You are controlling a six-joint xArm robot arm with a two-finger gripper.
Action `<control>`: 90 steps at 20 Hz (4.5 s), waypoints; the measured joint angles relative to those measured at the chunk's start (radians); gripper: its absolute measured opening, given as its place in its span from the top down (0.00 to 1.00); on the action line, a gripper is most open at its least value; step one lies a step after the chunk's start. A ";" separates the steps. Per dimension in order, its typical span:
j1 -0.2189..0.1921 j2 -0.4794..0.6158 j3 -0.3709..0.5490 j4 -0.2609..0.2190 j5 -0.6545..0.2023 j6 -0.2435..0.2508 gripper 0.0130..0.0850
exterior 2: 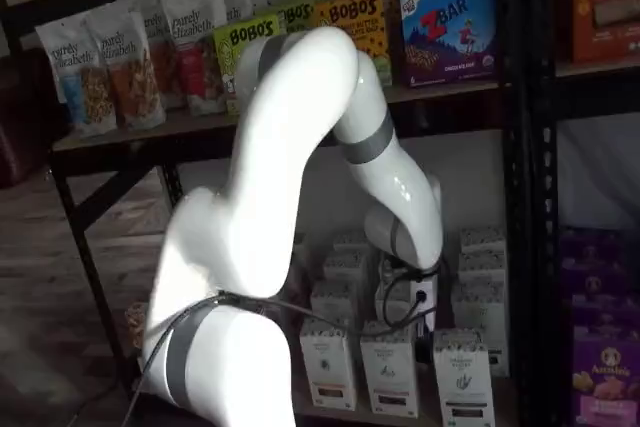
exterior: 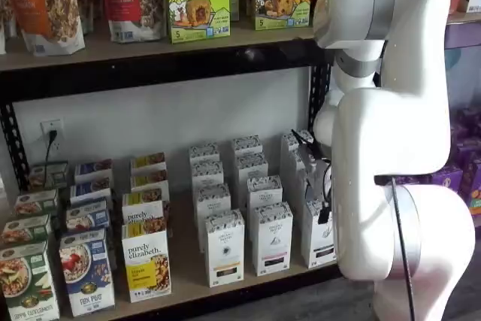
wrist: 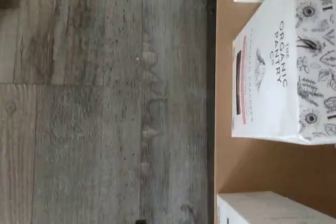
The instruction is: Pick up the white box with a green strip in the middle, on the bottom shelf, the sixth box from the left
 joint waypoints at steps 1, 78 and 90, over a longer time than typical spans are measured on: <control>0.003 0.008 -0.004 0.008 -0.014 -0.005 0.00; -0.009 0.244 -0.251 -0.659 0.003 0.599 0.44; 0.024 -0.066 0.129 -0.793 -0.059 0.766 0.44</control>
